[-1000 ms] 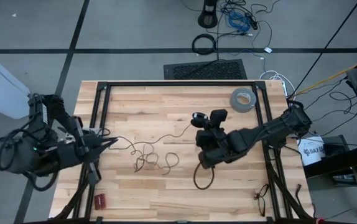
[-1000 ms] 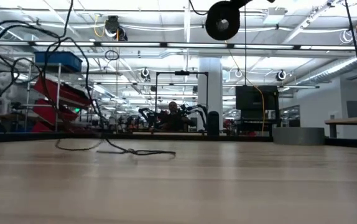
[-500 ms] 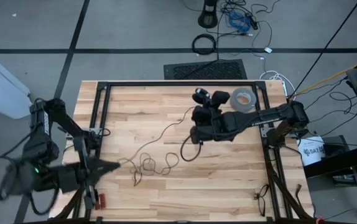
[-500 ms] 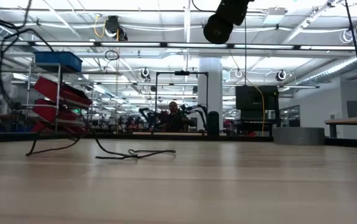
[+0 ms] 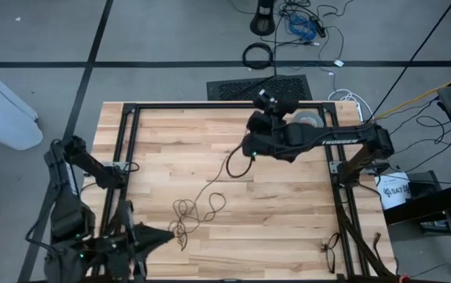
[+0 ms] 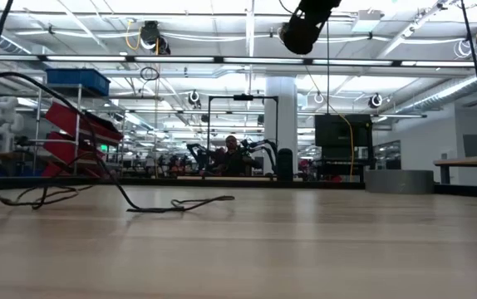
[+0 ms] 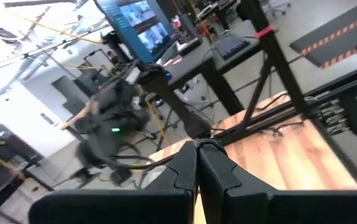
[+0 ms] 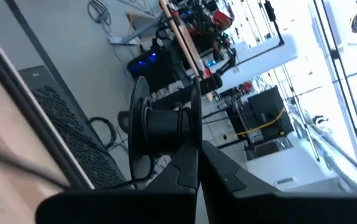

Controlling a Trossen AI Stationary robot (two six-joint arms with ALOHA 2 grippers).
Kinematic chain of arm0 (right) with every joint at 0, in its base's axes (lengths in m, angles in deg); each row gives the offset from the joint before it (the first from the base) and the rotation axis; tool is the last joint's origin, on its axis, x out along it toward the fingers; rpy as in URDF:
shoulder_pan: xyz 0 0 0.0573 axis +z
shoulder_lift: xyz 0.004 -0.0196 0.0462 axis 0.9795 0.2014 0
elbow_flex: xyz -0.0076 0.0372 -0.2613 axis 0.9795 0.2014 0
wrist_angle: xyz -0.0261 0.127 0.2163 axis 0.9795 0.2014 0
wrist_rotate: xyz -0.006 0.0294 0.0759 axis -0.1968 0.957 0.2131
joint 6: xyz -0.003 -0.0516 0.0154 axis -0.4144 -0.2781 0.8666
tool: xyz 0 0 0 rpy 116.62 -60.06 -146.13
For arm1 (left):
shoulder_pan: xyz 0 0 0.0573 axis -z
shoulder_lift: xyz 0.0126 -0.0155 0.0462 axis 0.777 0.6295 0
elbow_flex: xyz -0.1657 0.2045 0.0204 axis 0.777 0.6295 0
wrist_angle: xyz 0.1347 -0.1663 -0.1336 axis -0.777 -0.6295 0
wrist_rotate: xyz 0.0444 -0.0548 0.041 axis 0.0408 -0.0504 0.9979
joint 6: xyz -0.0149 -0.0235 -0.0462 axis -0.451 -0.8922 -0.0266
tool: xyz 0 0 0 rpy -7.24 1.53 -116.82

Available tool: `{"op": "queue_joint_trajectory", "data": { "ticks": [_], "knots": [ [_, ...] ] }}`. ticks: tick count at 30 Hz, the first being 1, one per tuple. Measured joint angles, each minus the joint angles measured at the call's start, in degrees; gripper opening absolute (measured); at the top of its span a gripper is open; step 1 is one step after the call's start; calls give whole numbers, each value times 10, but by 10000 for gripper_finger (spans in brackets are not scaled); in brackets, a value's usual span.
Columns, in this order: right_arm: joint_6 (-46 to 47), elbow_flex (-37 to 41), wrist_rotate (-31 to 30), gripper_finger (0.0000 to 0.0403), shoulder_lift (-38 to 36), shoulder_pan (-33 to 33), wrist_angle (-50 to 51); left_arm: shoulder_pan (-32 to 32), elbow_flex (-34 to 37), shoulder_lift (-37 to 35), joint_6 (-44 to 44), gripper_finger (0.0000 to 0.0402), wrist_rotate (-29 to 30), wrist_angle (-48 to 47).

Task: Coil cords
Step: Uncoil the black wire from the spool

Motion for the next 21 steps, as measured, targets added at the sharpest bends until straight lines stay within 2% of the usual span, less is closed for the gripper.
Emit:
{"op": "queue_joint_trajectory", "data": {
  "ticks": [5,7,15,19,21],
  "knots": [
    [-14,0,28,0,-30,-15,-25,-11,0,10,-30,10,-114,-4],
    [-17,0,55,0,-46,-15,-45,-17,0,16,-39,10,-133,-14],
    [-50,0,216,0,-110,8,-165,-64,0,38,-129,10,-142,-110],
    [-38,0,296,0,-133,28,-187,-92,0,43,-165,10,-135,-159],
    [-27,0,329,0,-144,41,-186,-109,0,43,-214,10,-116,-206]
  ]
}}
